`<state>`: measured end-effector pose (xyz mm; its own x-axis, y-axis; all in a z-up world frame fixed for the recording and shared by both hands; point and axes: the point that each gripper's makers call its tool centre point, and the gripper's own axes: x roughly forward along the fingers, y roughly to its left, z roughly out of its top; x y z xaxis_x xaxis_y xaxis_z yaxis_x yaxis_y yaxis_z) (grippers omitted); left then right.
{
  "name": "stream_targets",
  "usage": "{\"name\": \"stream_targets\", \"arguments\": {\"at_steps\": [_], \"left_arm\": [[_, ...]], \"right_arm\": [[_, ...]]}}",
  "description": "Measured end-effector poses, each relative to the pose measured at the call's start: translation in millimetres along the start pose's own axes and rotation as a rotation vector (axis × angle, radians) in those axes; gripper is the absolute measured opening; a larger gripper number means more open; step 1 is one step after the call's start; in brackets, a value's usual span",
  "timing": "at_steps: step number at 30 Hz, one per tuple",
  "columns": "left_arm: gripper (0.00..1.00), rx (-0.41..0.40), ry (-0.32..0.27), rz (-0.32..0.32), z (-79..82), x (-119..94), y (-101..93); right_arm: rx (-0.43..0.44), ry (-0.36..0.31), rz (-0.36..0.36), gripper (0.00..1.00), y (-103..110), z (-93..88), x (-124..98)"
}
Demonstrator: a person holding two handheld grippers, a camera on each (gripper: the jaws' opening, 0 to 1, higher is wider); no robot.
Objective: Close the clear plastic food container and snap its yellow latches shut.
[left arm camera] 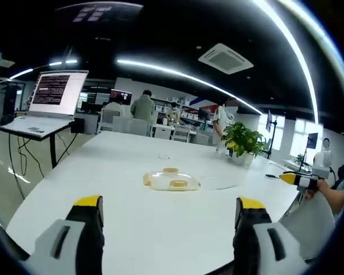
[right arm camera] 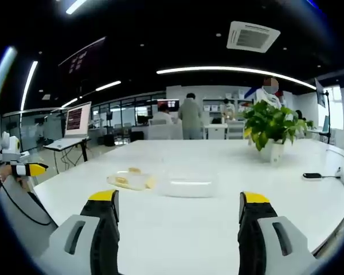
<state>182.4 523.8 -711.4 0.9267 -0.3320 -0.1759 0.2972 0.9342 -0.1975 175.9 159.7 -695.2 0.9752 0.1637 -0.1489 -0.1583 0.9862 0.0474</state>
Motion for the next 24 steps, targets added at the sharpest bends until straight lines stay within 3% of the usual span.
{"name": "stream_targets", "arguments": {"at_steps": [10,13,17,24], "left_arm": [[0.89,0.003,0.019,-0.002,-2.3,1.1,-0.7],[0.88,-0.023,-0.018,-0.002,3.7,0.6,-0.1],[0.87,-0.007,0.010,-0.010,-0.5,1.5,-2.2],[0.87,-0.016,-0.003,-0.005,1.1,0.8,-1.7]], "right_arm": [[0.002,-0.001,0.003,0.81,-0.8,0.5,0.6],[-0.008,0.004,-0.011,0.81,-3.2,-0.1,0.5],[0.002,-0.006,-0.016,0.81,-4.4,1.4,0.2],[-0.002,0.003,-0.019,0.81,-5.1,0.1,0.4]]}}
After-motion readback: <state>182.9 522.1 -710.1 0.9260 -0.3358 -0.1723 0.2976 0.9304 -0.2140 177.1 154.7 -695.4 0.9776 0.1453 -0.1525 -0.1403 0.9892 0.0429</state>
